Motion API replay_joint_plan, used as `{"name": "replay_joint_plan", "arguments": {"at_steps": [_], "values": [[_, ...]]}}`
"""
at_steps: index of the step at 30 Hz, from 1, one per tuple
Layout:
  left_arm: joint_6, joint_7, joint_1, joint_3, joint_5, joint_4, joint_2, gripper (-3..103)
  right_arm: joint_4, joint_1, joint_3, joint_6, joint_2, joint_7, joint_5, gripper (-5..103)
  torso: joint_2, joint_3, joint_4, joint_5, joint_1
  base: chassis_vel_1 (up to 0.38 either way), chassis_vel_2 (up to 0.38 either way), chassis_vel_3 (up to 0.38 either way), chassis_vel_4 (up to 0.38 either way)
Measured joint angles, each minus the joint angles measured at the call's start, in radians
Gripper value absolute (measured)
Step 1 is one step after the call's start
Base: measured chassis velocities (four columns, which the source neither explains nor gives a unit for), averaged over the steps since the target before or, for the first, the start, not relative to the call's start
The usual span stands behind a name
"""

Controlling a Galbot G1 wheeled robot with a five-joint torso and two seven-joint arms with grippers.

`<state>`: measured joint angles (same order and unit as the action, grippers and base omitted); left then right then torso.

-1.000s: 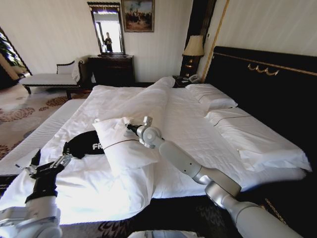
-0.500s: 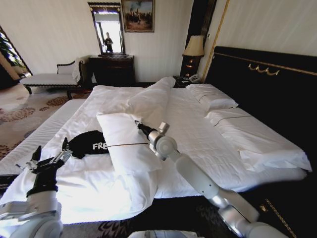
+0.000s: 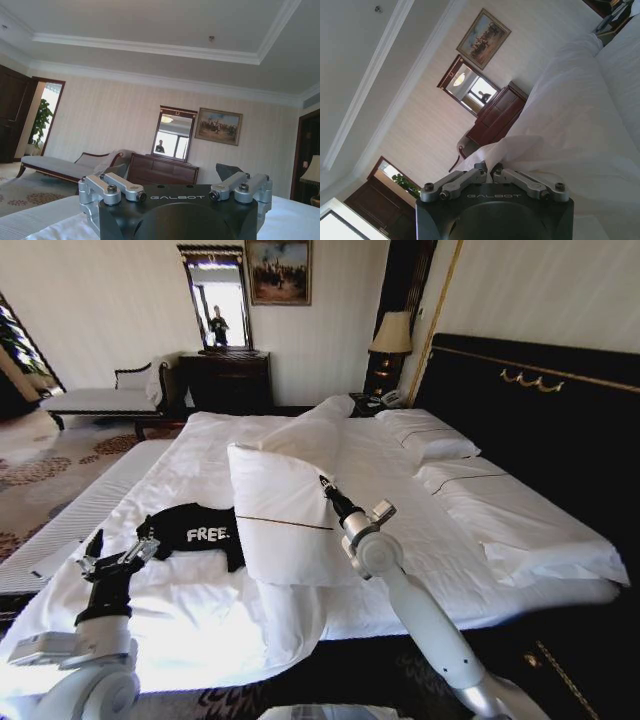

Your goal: Fold the clothes on the bed.

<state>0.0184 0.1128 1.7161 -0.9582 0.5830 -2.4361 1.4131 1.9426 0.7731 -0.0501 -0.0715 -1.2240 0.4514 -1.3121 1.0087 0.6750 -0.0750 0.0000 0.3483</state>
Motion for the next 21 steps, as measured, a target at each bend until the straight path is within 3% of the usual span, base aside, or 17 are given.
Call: {"name": "replay_joint_plan", "arguments": {"at_steps": [21], "values": [[0.0, -0.001, 0.001, -0.001, -0.001, 0.0, 0.001, 100, -0.006, -0.006, 0.007, -0.003, -0.002, 0.001, -0.002, 1, 0.0, 0.0, -0.0002, 0.0, 0.0, 0.0, 0.0, 0.0, 0.0]]}}
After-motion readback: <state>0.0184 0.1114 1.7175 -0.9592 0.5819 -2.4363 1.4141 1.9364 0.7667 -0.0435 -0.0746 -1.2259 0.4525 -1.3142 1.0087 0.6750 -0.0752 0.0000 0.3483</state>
